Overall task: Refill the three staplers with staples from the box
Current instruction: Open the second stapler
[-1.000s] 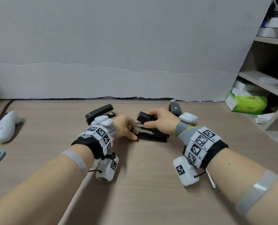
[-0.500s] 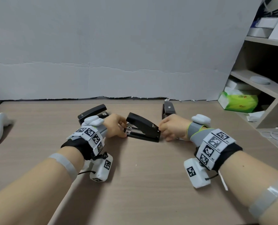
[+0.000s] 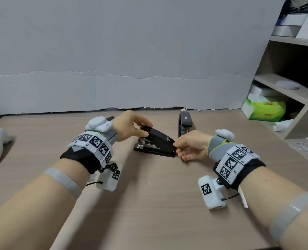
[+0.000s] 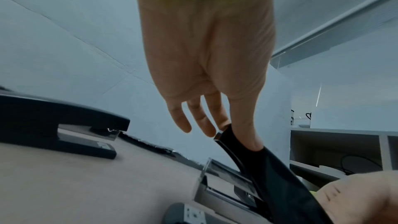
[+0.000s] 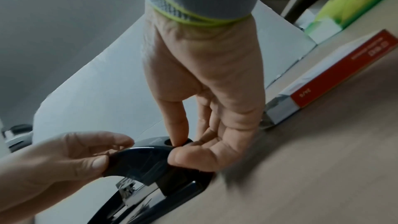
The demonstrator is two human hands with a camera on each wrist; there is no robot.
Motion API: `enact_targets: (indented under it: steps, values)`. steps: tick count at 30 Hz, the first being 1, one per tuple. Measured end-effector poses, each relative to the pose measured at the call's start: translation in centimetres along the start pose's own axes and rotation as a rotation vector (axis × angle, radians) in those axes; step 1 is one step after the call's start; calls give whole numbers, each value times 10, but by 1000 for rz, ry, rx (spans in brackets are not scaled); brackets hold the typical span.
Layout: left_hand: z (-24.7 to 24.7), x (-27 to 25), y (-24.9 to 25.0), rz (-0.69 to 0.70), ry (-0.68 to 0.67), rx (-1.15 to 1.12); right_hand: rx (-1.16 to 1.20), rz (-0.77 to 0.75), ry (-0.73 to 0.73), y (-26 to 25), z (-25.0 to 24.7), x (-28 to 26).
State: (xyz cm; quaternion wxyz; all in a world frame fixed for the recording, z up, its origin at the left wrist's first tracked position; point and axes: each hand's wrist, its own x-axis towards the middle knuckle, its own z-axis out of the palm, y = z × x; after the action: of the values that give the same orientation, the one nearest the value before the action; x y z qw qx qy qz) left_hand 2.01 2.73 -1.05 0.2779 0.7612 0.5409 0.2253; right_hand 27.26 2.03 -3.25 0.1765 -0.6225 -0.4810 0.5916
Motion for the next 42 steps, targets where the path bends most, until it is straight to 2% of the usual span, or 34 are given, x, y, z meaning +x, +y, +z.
enact_targets:
  steps: [12,17,21,23,25,27,31,35,42]
  values:
    - [-1,3,4,38,21,48,12,45,33,-5,4,-2]
    - [5,2,5,10,84,41,-35,-29,107,-2,6,-1]
    - [10,-4,2,9,132,-12,-250,-294,230,-11,14,0]
    - [7,-8,-2,4,120,-25,-427,-414,182,-17,24,-5]
    - [3,-11,-11,-27,70,-21,-588,-465,108,-18,33,-5]
    - [1,-15,-23,-73,0,0,-678,-485,120,-16,37,-3]
    - [7,-17,-33,-122,-58,201,-648,-512,158,-17,36,4]
    - [9,-12,-33,-123,-39,268,-664,-514,162,-16,30,6]
    - [-9,-23,-60,-160,18,277,-678,-511,163,-14,19,7]
